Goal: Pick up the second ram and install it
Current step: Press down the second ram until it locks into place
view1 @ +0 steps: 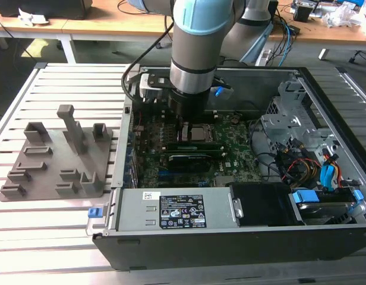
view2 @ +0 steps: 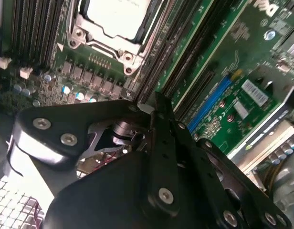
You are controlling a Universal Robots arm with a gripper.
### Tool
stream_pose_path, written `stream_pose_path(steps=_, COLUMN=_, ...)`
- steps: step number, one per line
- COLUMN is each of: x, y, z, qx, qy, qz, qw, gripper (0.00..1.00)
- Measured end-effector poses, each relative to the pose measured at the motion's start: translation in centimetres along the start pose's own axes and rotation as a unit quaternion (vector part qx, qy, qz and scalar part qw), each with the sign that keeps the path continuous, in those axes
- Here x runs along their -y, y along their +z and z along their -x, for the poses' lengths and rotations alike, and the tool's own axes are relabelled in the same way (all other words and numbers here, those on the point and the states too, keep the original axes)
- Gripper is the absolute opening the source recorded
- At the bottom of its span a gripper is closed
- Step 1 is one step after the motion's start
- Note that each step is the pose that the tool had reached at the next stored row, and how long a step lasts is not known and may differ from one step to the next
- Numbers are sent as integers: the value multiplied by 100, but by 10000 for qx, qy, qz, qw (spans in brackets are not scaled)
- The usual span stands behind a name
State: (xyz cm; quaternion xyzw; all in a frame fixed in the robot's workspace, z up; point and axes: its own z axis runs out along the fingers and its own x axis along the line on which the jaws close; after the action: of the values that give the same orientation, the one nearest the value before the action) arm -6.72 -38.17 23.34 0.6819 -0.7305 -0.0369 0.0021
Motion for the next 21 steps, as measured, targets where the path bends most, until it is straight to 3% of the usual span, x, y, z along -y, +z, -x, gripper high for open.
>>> stream_pose_path(steps=6, x=-2, y=66, z=-4, qx=2, qy=0, qz=0, qw=10000, gripper=11)
stream_pose_path(steps=8, x=2, y=27, z=3, qx=17, qy=-2, qz=-11, qw=10000, gripper=11)
stream_pose_path(steps=9, x=4, y=-26, z=3, qx=2, qy=-1, qz=-1, qw=10000, gripper=11)
stream_pose_path(steps=11, x=149, y=-41, z=14, qx=-1, qy=2, qz=32, qw=10000, gripper=11)
stream_pose_path(steps=13, x=351, y=-50, z=33, qx=-5, qy=5, qz=106, qw=9999, gripper=11)
stream_pose_path(steps=14, x=413, y=-53, z=46, qx=-6, qy=6, qz=118, qw=9999, gripper=11)
stream_pose_path(steps=16, x=410, y=-246, z=61, qx=-11, qy=7, qz=119, qw=9999, gripper=11)
stream_pose_path(steps=17, x=400, y=-425, z=69, qx=-11, qy=7, qz=118, qw=9999, gripper=11)
stream_pose_path(steps=21, x=379, y=-779, z=86, qx=-11, qy=6, qz=118, qw=9999, gripper=11)
